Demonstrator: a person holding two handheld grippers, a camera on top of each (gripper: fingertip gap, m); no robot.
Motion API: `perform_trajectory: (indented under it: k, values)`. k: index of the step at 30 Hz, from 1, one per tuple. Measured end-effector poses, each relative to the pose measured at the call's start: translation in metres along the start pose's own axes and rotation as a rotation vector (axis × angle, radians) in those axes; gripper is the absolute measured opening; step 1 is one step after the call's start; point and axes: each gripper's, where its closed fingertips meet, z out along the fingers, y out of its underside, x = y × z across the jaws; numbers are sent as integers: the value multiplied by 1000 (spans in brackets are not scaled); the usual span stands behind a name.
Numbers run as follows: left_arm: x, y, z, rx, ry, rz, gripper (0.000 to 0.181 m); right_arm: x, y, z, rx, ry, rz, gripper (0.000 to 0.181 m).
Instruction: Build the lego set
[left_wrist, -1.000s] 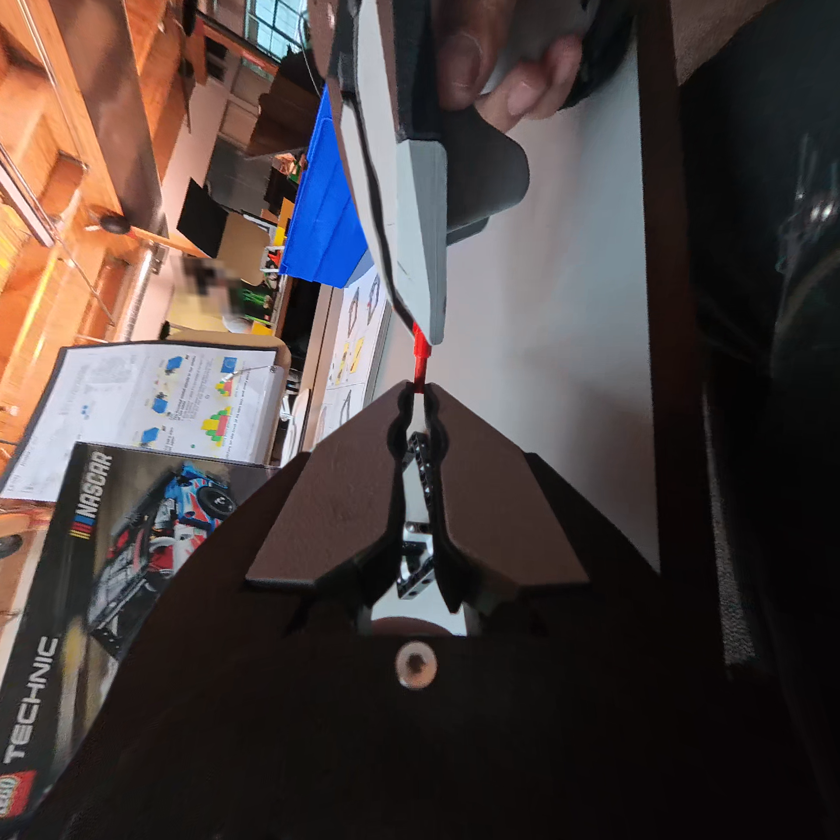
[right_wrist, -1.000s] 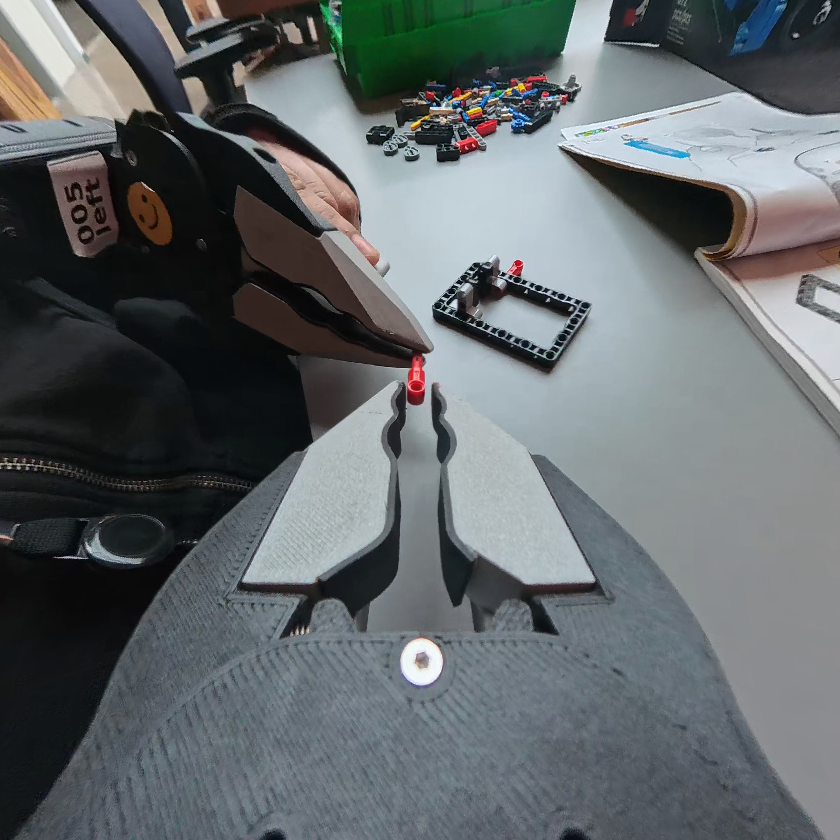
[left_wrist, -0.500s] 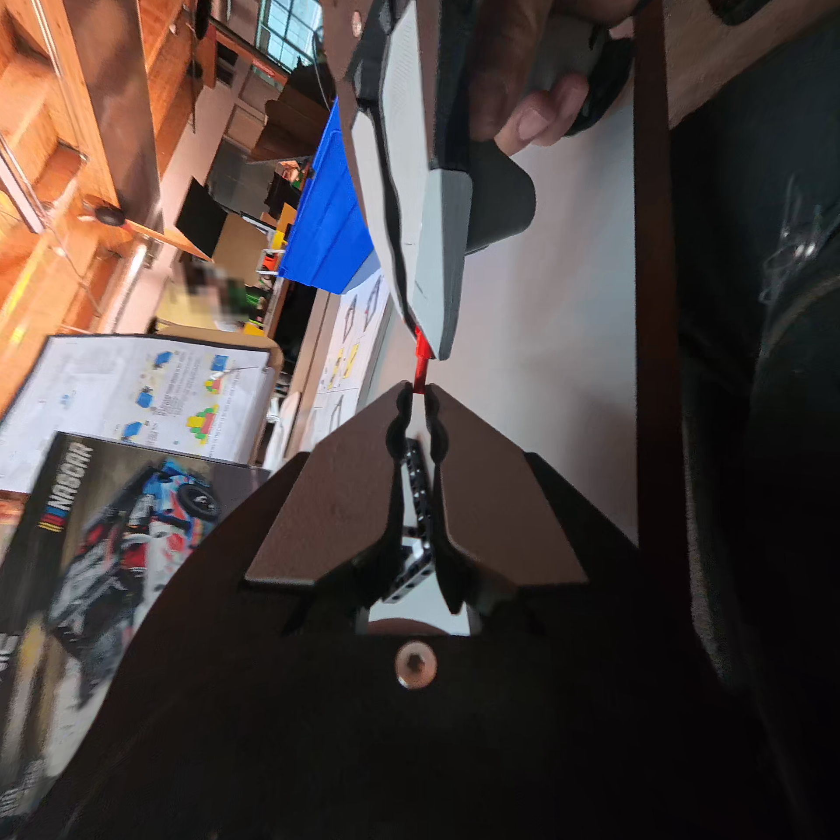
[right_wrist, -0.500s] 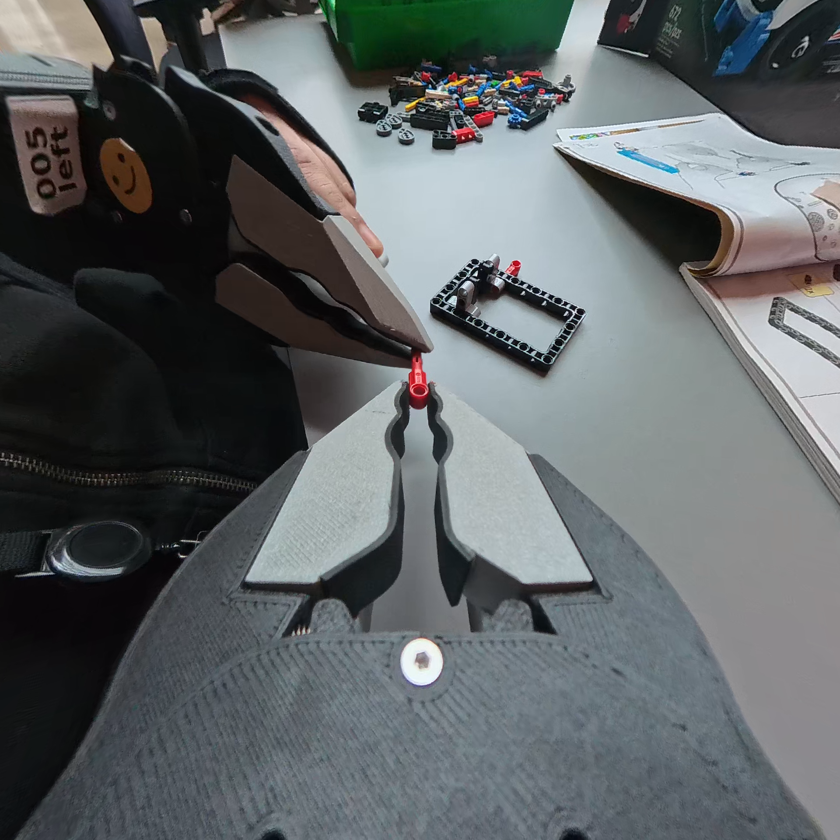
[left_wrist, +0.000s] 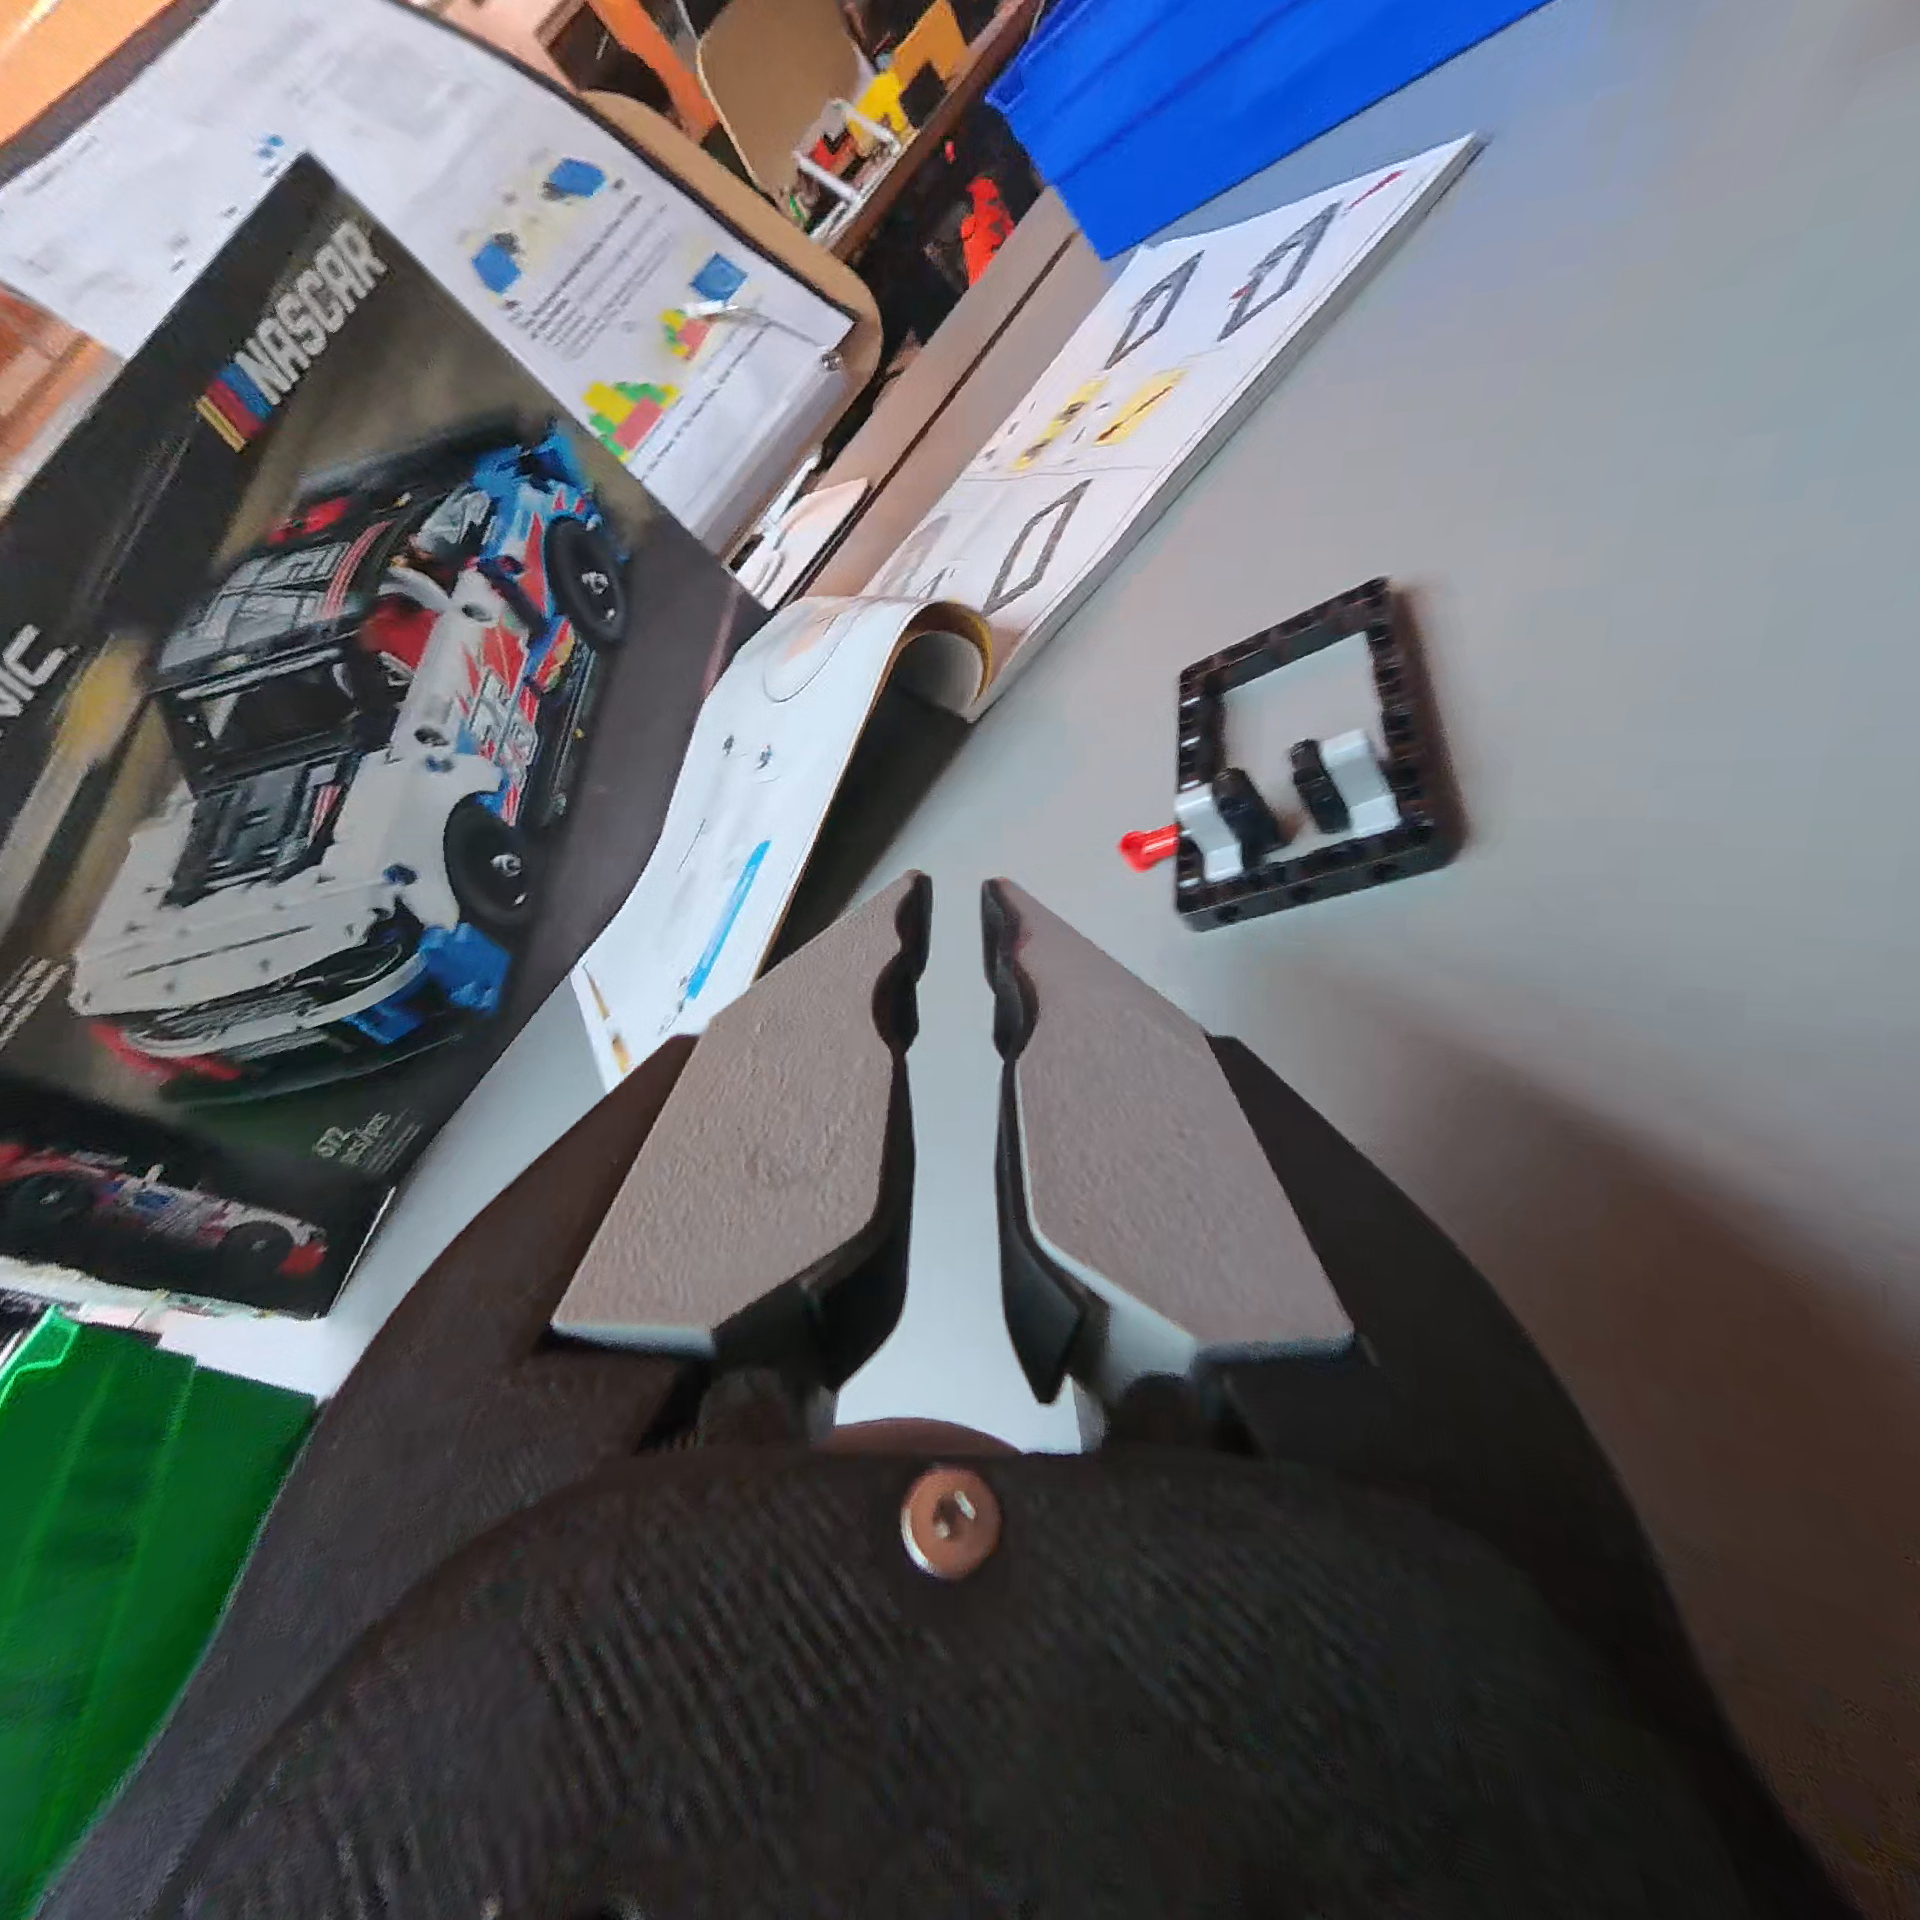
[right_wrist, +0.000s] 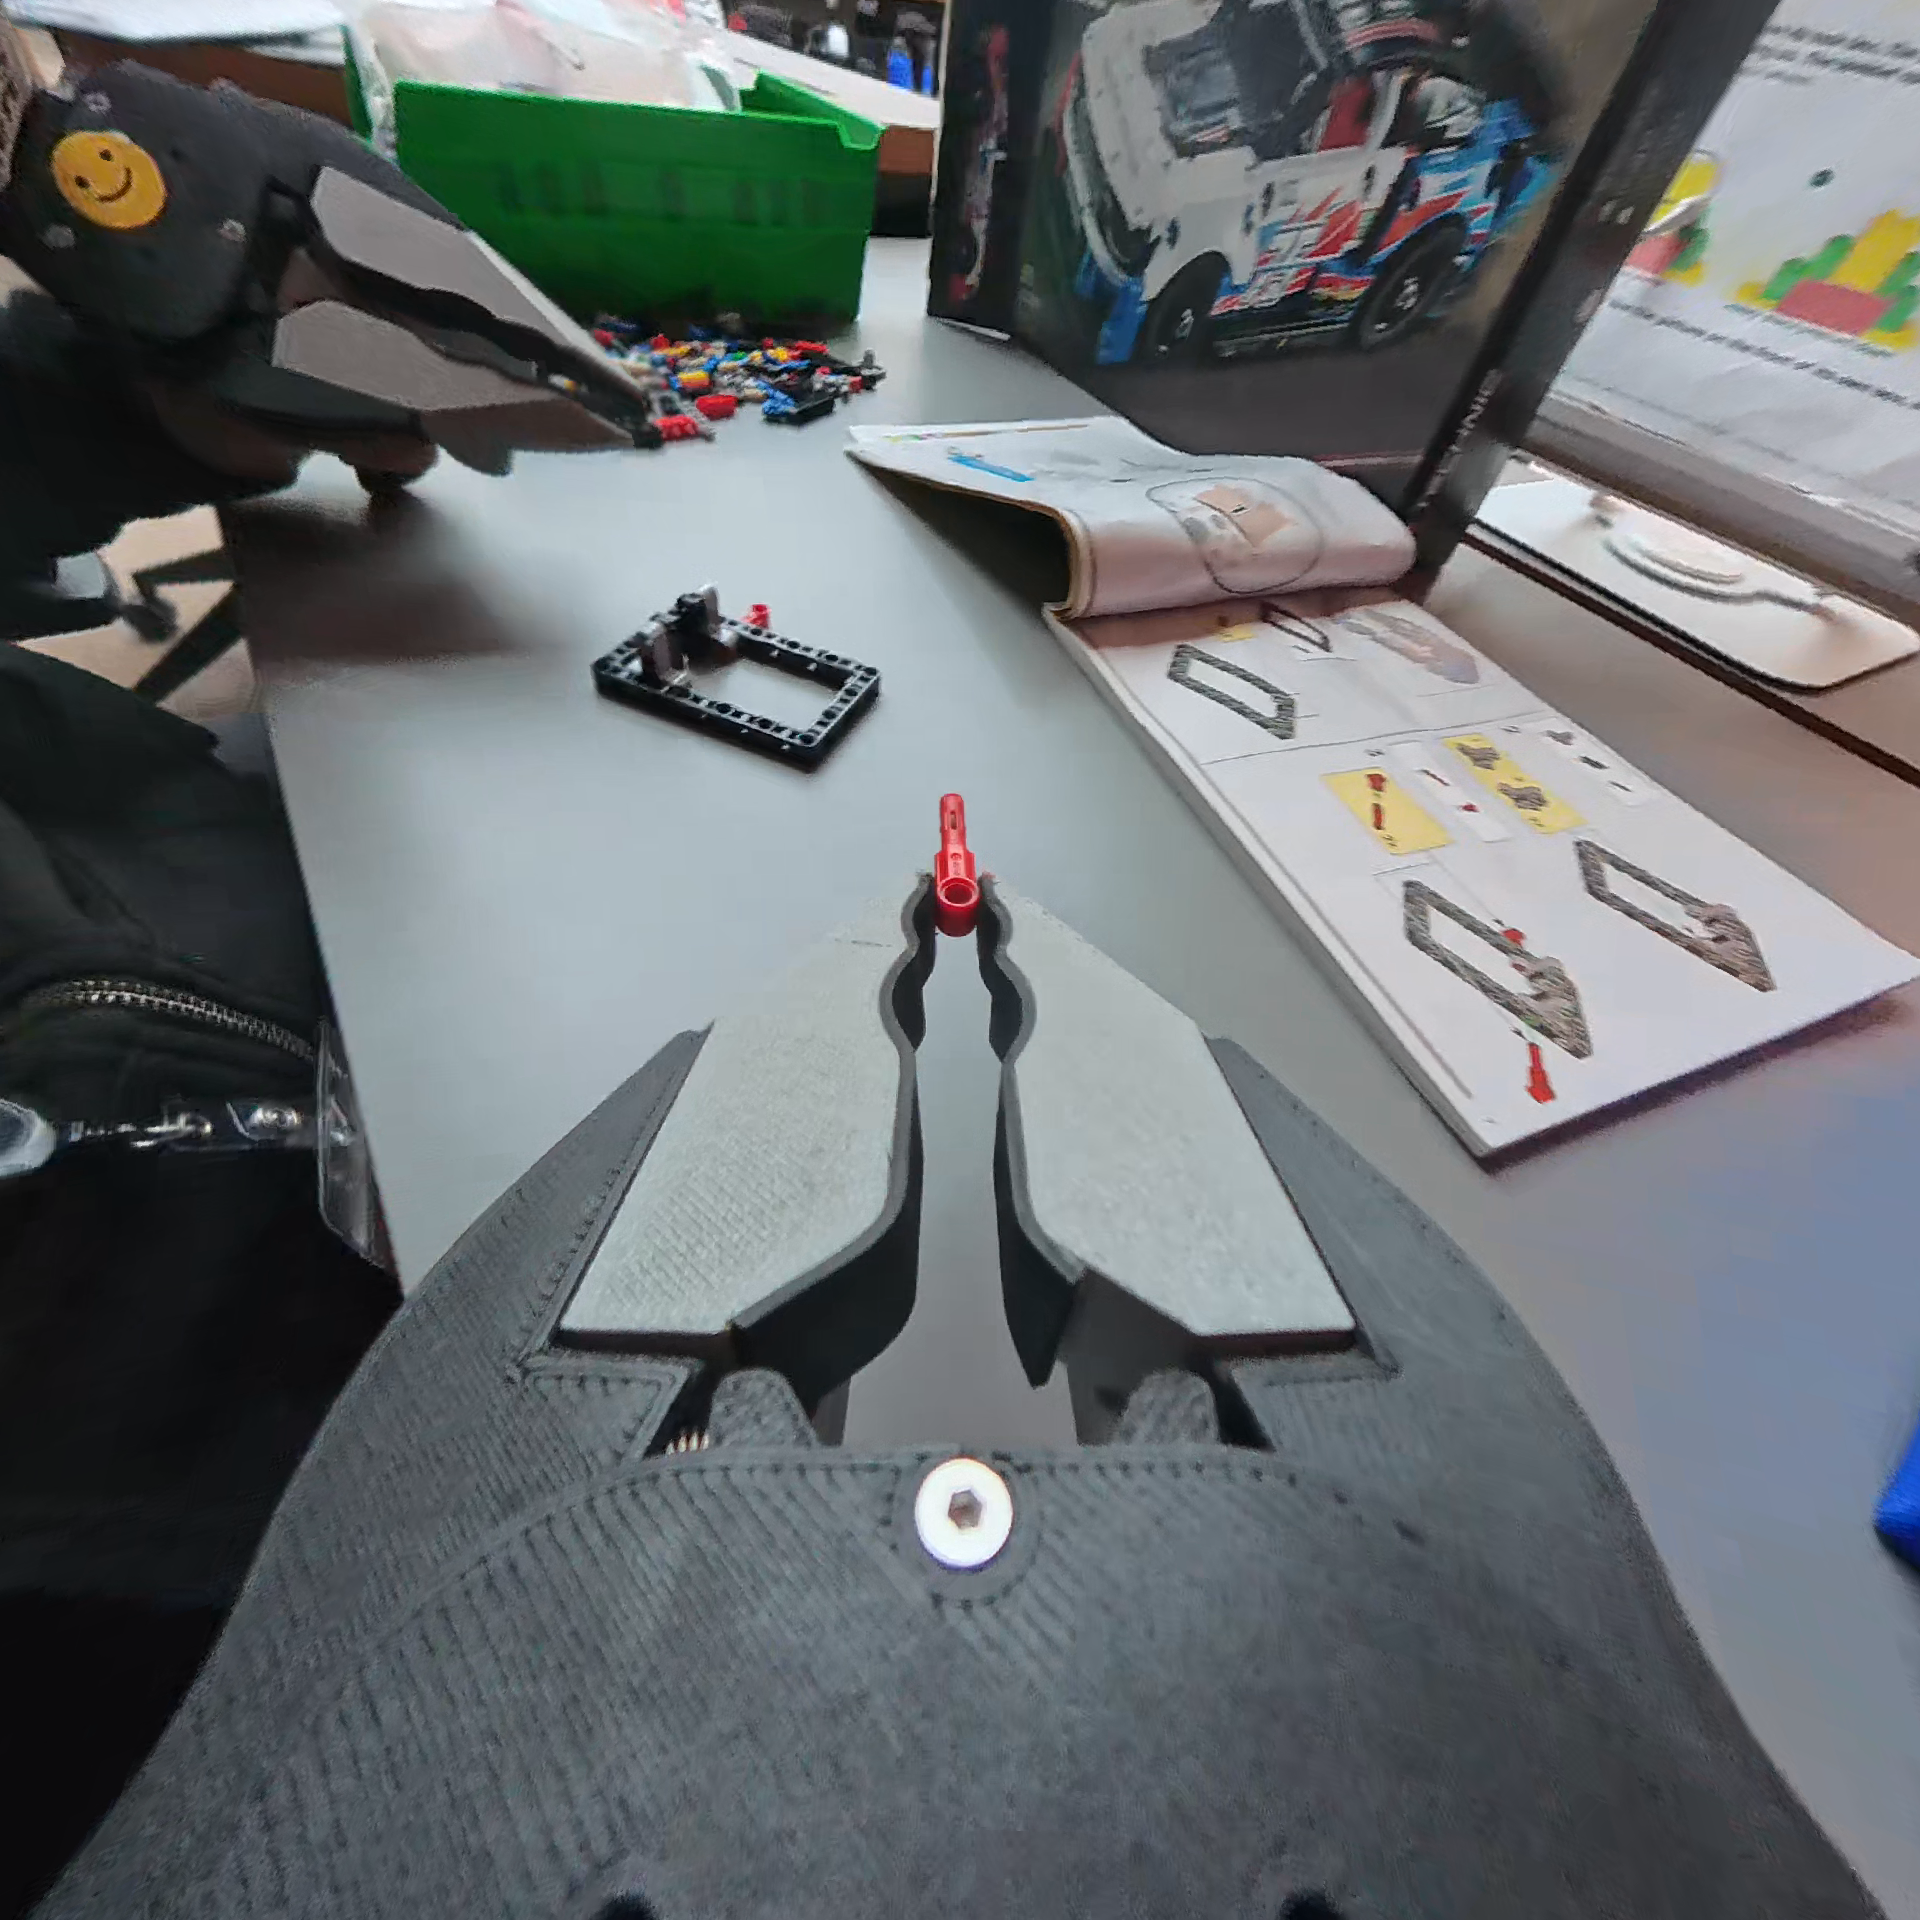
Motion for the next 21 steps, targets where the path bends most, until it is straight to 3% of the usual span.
perform_trajectory:
  k: [4, 8, 16, 21]
  values:
    - [1, 12, 13, -71, 12, 47, 7, 20, -10, -7, 96, 44, 56, 4]
    - [17, 24, 24, -165, 118, 75, 13, 25, -11, -10, 115, 36, 87, 4]
    - [29, 21, 20, -136, 243, 45, 14, 19, -8, -2, 72, 24, 44, 4]
    - [49, 14, 13, -85, 419, 57, 16, 8, -3, 8, 12, -26, 44, 4]
